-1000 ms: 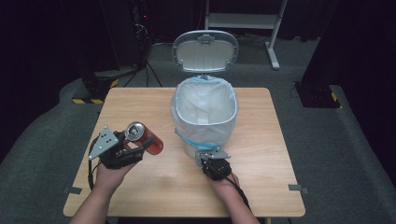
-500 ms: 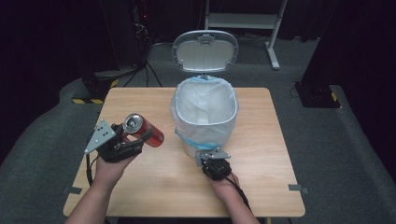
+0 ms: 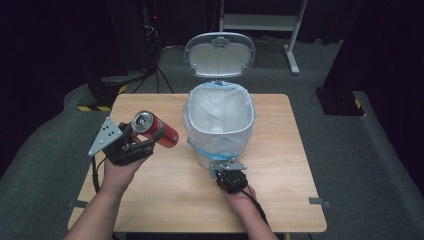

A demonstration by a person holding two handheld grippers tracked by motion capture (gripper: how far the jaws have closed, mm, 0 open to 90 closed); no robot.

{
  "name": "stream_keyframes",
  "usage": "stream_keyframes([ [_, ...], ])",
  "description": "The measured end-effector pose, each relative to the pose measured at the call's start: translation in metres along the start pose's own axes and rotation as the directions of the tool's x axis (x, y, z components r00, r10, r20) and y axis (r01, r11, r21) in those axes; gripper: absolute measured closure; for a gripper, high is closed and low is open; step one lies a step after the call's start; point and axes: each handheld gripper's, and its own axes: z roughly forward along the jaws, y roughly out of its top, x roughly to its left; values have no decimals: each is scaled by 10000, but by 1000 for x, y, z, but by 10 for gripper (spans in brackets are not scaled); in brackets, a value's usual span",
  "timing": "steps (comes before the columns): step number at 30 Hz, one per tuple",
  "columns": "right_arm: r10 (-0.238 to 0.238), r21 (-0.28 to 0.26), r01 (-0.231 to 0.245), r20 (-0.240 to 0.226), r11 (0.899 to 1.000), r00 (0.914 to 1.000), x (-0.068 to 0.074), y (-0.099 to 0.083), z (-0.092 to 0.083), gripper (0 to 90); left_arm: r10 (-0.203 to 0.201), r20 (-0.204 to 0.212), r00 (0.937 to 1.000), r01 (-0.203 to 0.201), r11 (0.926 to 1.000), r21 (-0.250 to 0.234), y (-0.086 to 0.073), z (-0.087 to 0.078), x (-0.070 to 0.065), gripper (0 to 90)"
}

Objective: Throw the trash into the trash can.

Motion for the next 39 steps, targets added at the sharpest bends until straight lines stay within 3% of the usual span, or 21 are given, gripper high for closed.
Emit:
stream_keyframes([
  [12,-19,-5,19,0,10000,10000,0,0,0,634,31,-163,9999,-41,9981,-618,25,7,3,340],
  [24,-46,-17,46,13,10000,10000,0,0,0,634,46,-238,9997,-68,9957,-929,40,14,6,340],
  [29,-51,-26,51,-1,10000,10000,0,0,0,635,-122,-100,9999,110,9930,-1175,48,21,4,340],
  [39,-32,-40,32,18,10000,10000,1,0,0,635,27,147,9999,-10,9931,-1176,58,39,-6,339],
])
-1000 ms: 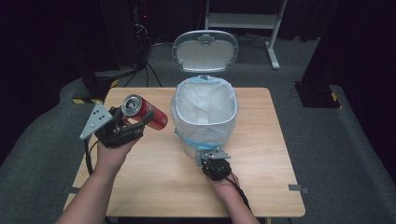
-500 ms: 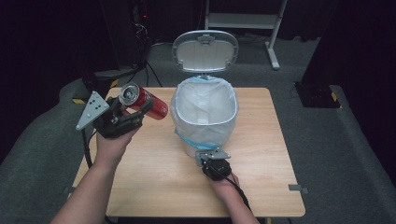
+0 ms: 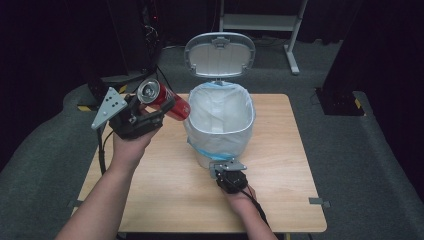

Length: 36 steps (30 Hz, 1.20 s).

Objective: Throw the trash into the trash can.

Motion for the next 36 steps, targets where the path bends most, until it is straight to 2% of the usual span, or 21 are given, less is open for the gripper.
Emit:
stream_keyframes([
  [6,-42,-10,42,-3,10000,10000,0,0,0,634,33,253,9997,-33,10000,-19,5,19,-11,339],
  [15,-15,-31,15,2,10000,10000,0,0,0,634,179,423,9989,-181,9998,38,6,40,-24,339],
  [24,-7,-37,7,3,10000,10000,0,0,0,635,281,583,9979,-289,9995,137,5,57,-30,339],
  [36,-14,-44,14,1,10000,10000,0,0,0,634,171,795,9967,-193,9995,269,2,81,-37,339],
])
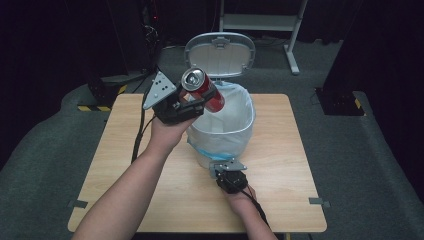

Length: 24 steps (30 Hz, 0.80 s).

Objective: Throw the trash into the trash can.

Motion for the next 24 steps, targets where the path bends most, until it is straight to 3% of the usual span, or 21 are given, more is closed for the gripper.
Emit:
stream_keyframes([
  [24,-21,-12,21,19,10000,10000,0,0,0,635,62,59,10000,-65,9977,673,-5,34,-2,338],
])
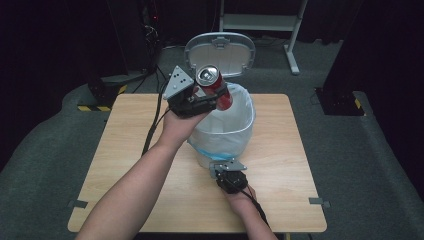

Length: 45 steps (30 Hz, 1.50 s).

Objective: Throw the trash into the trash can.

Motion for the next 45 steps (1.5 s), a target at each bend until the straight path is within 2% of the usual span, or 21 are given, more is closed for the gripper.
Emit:
stream_keyframes([
  [3,1,1,-1,1,10000,10000,0,0,0,635,36,96,9999,-36,10000,47,0,3,-1,330],
  [4,2,0,-2,-1,10000,10000,0,0,0,634,109,-124,9999,-107,9998,145,0,3,-1,289],
  [5,6,3,-6,-2,10000,10000,0,0,0,634,161,-306,9994,-156,9997,190,0,3,-2,207],
  [8,1,-2,-1,0,10000,10000,0,0,0,634,178,-335,9993,-165,9990,404,-3,3,1,172],
  [15,-37,-6,37,14,10000,10000,0,0,0,633,123,-168,9998,-115,9987,503,-6,-6,5,178],
  [24,-25,1,25,23,10000,10000,0,0,0,633,253,-128,9996,-245,9978,623,-12,-27,16,214],
  [28,28,17,-28,-19,10000,10000,0,0,0,633,41,-266,9996,-24,9980,637,-14,-39,24,228],
  [32,3,19,-3,-8,10000,10000,0,0,0,633,28,-381,9993,-4,9981,623,-17,-51,30,231],
  [45,-1,37,1,-2,10000,10000,0,0,0,634,13,-838,9965,77,9942,1073,-41,-82,47,238],
])
